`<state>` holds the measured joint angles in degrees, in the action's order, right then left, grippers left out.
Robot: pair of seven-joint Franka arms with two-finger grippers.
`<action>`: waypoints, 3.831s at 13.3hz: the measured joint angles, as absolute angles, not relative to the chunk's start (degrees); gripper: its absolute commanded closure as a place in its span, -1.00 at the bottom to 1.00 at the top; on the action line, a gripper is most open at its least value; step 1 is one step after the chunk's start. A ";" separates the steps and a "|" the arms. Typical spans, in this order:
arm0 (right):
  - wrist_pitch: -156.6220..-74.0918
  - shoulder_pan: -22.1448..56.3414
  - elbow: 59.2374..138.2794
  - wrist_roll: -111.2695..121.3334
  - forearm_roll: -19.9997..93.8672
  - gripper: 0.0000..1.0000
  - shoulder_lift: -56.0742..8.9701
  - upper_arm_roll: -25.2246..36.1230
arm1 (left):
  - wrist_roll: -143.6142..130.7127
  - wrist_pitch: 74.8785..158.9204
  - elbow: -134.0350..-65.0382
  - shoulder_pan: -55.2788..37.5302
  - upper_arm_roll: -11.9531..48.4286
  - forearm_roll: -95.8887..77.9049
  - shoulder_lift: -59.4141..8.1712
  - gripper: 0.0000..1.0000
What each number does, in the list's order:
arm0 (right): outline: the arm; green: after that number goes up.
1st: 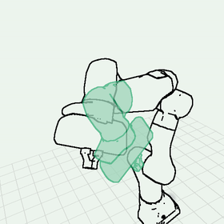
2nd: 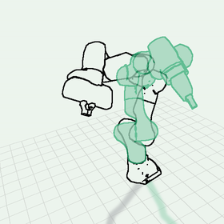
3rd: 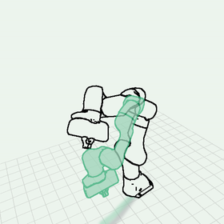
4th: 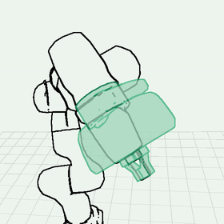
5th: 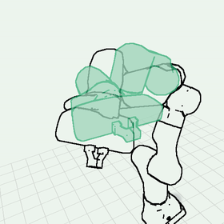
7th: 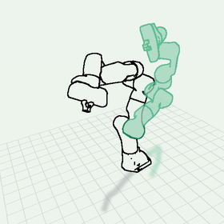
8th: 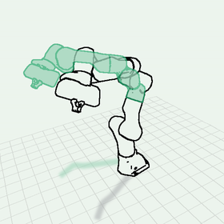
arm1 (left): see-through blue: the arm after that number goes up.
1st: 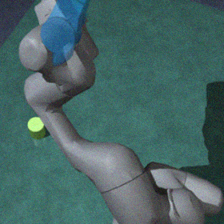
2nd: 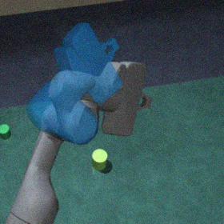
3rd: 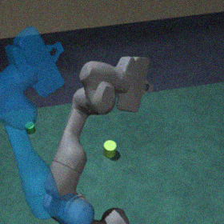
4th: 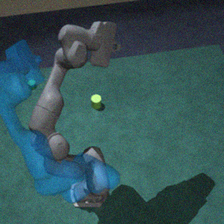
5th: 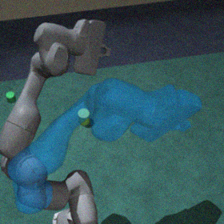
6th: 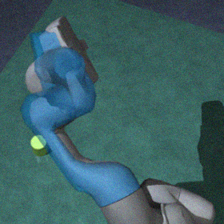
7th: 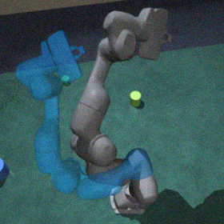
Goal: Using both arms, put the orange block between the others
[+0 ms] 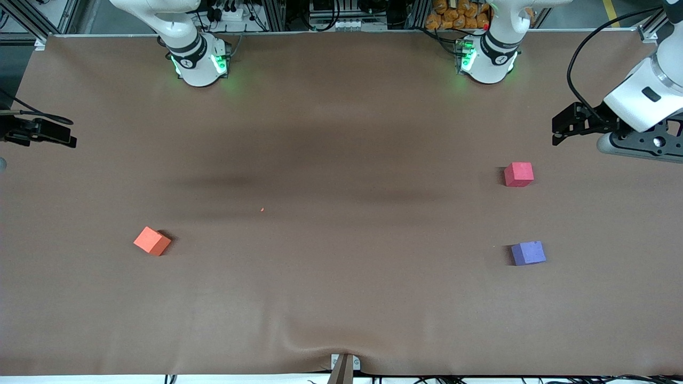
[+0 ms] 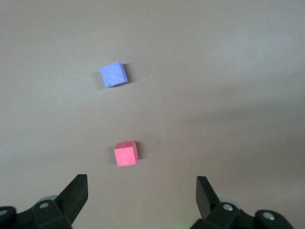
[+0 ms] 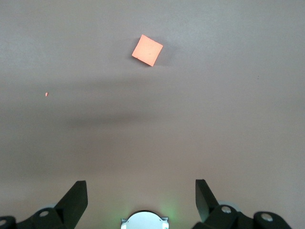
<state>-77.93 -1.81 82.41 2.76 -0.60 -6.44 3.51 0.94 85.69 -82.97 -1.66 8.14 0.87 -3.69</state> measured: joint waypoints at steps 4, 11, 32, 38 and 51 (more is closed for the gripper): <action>-77.16 -1.77 82.40 2.76 -0.60 -1.00 -6.43 3.62 | 0.93 83.42 -83.09 -1.68 8.10 0.87 -2.20 -1.00; -76.98 -1.50 82.30 2.77 -0.58 -1.00 -6.42 3.60 | 0.93 83.37 -83.43 -1.89 8.08 1.54 -1.98 -1.00; -87.27 -1.22 82.11 2.76 0.13 -1.00 -17.13 3.53 | 0.73 83.45 -83.96 -1.25 7.07 1.42 -2.52 -1.00; -104.06 -1.22 82.50 2.70 0.12 -1.00 -30.42 3.63 | 0.73 83.53 -84.06 -0.45 7.03 1.42 -2.64 -1.00; -116.96 -1.02 83.40 35.20 -0.25 -1.00 -42.40 3.89 | 0.73 83.56 -84.11 -0.16 7.02 1.41 -2.86 -1.00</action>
